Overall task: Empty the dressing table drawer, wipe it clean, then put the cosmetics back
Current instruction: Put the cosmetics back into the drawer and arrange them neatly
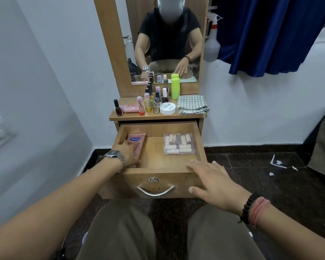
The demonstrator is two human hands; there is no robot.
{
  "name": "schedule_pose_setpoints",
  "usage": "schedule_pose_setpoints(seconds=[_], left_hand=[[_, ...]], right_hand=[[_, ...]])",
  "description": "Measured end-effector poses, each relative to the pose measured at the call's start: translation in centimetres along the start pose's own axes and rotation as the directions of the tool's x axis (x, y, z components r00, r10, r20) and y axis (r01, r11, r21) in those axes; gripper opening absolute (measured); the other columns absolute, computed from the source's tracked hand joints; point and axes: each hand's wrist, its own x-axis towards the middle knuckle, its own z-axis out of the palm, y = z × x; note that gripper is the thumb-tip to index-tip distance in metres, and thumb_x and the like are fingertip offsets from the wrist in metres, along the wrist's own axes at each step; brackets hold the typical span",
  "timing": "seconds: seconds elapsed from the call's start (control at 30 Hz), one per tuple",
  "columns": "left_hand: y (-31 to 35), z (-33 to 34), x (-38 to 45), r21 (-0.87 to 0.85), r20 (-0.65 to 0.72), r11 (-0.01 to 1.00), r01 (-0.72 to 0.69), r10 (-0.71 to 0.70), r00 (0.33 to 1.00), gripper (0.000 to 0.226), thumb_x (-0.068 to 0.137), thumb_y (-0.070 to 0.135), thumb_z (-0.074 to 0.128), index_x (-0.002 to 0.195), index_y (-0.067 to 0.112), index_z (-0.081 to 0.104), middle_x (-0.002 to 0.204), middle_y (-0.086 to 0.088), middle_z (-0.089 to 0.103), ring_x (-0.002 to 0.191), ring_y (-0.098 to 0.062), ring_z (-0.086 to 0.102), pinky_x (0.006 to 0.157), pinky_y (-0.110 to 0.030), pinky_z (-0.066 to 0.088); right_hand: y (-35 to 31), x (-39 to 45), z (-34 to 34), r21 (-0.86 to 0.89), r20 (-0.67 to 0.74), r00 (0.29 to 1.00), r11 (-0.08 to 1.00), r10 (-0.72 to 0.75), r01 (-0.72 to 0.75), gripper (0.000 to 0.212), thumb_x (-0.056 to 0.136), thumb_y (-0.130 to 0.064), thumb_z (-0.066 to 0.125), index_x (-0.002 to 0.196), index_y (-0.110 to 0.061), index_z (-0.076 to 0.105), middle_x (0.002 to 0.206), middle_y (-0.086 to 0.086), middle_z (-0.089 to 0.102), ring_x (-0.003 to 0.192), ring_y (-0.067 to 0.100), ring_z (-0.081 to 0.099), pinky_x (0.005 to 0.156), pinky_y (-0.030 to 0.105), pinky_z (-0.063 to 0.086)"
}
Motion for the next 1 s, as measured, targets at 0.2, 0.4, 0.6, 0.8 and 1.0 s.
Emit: schedule_pose_setpoints(seconds=[0.2, 0.4, 0.6, 0.8, 1.0], left_hand=[[-0.8, 0.2, 1.1, 0.190, 0.248, 0.979, -0.074, 0.025, 0.968, 0.091, 0.083, 0.040, 0.059, 0.152, 0.022, 0.003, 0.157, -0.010, 0.010, 0.122, -0.037, 0.048, 0.094, -0.043, 0.048], [-0.3, 0.4, 0.8, 0.230, 0.147, 0.969, -0.091, 0.058, 0.987, 0.075, 0.084, 0.030, 0.058, 0.146, 0.017, 0.018, 0.138, -0.014, 0.044, 0.107, -0.033, 0.059, 0.085, -0.039, 0.052], [-0.7, 0.0, 0.4, 0.219, 0.160, 0.972, -0.091, 0.056, 0.986, 0.082, 0.082, 0.036, 0.061, 0.147, 0.017, 0.017, 0.146, -0.011, 0.033, 0.112, -0.034, 0.056, 0.088, -0.040, 0.051], [0.7, -3.9, -0.8, 0.105, -0.184, 0.982, -0.156, 0.173, 0.968, 0.071, 0.083, 0.056, 0.059, 0.142, 0.023, 0.035, 0.142, 0.000, 0.044, 0.116, -0.026, 0.054, 0.085, -0.036, 0.050], [1.5, -5.6, -0.2, 0.031, -0.351, 0.980, -0.195, 0.194, 0.916, 0.045, 0.091, 0.047, 0.051, 0.129, 0.023, 0.053, 0.125, 0.000, 0.058, 0.106, -0.022, 0.059, 0.083, -0.039, 0.054]], right_hand=[[0.1, 0.1, 0.4, -0.066, -0.021, 0.999, 0.997, -0.028, 0.026, 0.065, 0.094, -0.042, 0.049, 0.150, -0.030, 0.019, 0.155, -0.014, 0.023, 0.144, 0.008, 0.015, 0.120, 0.036, -0.003], [0.0, 0.1, 0.5, -0.096, -0.028, 0.999, 0.995, -0.038, 0.036, 0.065, 0.095, -0.041, 0.048, 0.151, -0.030, 0.017, 0.153, -0.013, 0.026, 0.143, 0.009, 0.018, 0.120, 0.035, -0.001], [-0.1, 0.3, 0.1, -0.038, -0.012, 1.000, 0.999, -0.024, 0.023, 0.065, 0.093, -0.043, 0.051, 0.149, -0.030, 0.021, 0.152, -0.013, 0.030, 0.141, 0.010, 0.024, 0.121, 0.037, 0.004], [-0.5, 5.4, -3.8, 0.089, -0.183, 0.983, 0.996, 0.000, 0.017, 0.066, 0.087, -0.039, 0.063, 0.144, -0.027, 0.032, 0.138, -0.004, 0.051, 0.126, 0.019, 0.048, 0.106, 0.041, 0.038], [-1.1, 16.5, -7.1, 0.210, -0.334, 0.930, 0.974, 0.152, -0.084, 0.067, 0.082, -0.040, 0.069, 0.138, -0.023, 0.037, 0.131, 0.003, 0.058, 0.121, 0.025, 0.053, 0.102, 0.045, 0.040]])
